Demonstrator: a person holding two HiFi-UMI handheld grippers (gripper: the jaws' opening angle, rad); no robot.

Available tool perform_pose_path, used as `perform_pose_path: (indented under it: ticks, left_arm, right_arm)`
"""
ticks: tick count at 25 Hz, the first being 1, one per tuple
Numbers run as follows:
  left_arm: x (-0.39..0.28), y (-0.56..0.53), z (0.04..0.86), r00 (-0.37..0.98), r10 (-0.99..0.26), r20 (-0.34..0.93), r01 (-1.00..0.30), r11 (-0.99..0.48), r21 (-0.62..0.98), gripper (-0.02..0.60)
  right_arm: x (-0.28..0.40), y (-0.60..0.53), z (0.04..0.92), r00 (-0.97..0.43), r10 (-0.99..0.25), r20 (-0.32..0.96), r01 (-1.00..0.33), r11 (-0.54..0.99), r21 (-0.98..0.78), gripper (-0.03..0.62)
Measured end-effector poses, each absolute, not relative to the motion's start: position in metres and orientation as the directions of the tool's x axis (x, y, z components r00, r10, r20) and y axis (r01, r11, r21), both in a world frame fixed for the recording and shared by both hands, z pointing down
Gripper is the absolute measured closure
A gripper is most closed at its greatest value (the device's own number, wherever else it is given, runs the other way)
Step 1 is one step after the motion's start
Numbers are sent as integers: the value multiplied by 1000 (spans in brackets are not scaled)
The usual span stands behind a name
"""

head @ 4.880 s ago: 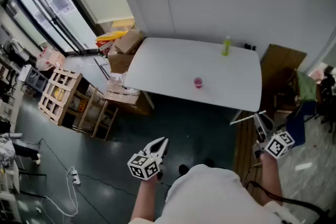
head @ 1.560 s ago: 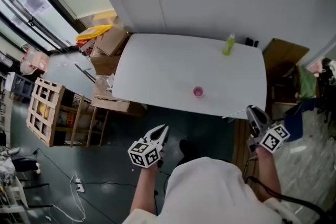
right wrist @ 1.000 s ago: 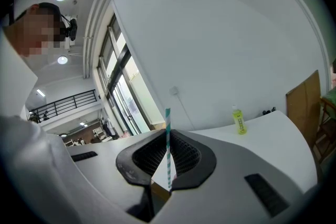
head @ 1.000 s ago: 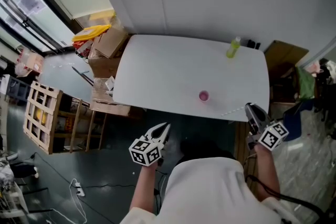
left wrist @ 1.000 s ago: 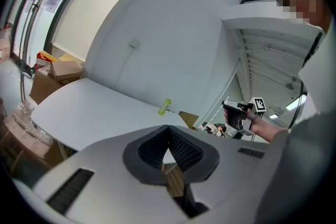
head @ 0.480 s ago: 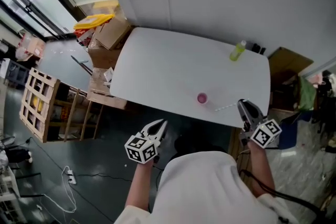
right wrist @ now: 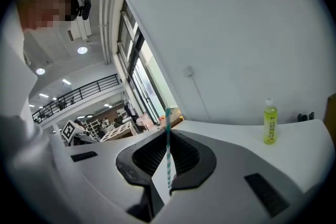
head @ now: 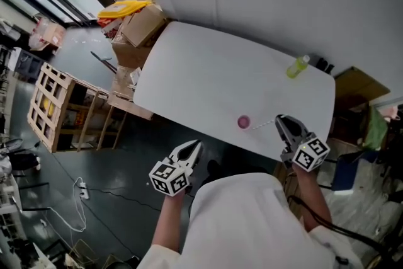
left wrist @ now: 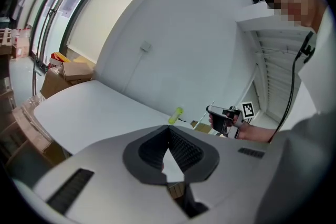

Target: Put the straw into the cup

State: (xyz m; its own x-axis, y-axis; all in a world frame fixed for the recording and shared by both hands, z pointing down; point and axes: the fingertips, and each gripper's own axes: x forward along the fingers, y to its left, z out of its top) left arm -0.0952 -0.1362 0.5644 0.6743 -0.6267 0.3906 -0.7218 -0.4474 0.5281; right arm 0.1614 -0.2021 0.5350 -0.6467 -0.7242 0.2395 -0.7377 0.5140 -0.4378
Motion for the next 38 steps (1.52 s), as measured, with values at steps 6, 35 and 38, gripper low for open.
perform_pose_path:
  ticks: [6,35,38]
  left_arm:
    - [-80,-144,568,626,-666,406,-757,-394,522,580]
    - [-96,-181,587,638,-623,453,-762,-423,490,580]
    - [-101,-184,592,643,-615,456,-758,-422,498,580]
  right_arm:
    - [154,-226,563,-728,-634,261,-676,602,-424,546]
    - [99,-249,678,-702,-563,436,-710,599,-370,546]
    - [96,-250,696,-683,-560,468,-727,581,-367,546]
